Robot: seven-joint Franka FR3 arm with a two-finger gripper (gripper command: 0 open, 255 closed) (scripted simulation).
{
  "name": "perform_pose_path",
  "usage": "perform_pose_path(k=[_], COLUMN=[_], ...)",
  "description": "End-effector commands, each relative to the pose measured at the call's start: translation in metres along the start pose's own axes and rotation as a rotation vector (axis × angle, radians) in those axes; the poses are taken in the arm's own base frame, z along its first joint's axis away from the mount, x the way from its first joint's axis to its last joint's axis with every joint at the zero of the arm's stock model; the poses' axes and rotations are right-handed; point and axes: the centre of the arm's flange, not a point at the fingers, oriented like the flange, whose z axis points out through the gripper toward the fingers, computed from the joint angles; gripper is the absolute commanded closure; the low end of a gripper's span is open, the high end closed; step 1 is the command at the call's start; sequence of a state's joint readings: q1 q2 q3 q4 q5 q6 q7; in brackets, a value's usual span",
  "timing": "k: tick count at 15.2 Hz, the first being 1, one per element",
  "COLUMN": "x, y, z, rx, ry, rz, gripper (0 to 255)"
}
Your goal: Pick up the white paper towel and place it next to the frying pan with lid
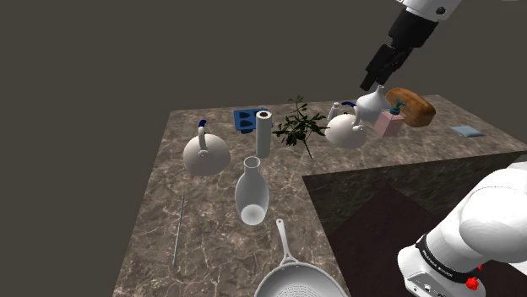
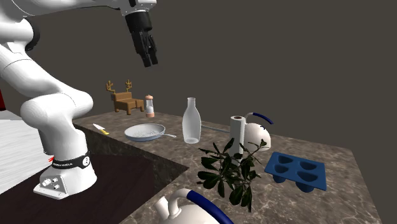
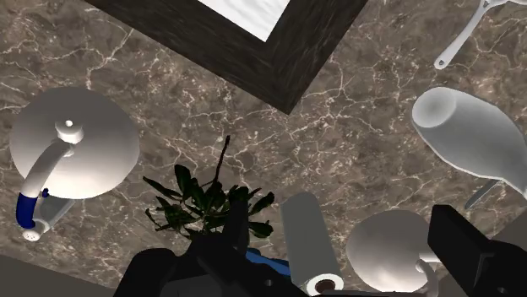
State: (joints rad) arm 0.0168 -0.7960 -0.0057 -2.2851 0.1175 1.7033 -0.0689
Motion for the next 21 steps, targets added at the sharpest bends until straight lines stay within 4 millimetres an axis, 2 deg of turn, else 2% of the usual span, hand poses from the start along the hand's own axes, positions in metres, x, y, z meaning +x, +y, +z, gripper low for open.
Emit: perform_pose_path(k=[1, 11, 21], x=[0.0, 0.11, 0.212], y=[0.0, -0.005, -0.028], z=[0.0, 0.085, 0.176], rx=[0.0, -0.023, -0.046], ry=[0.0, -0.057, -0.115], rz=[0.0, -0.202, -0.404], gripper=[0, 0, 0])
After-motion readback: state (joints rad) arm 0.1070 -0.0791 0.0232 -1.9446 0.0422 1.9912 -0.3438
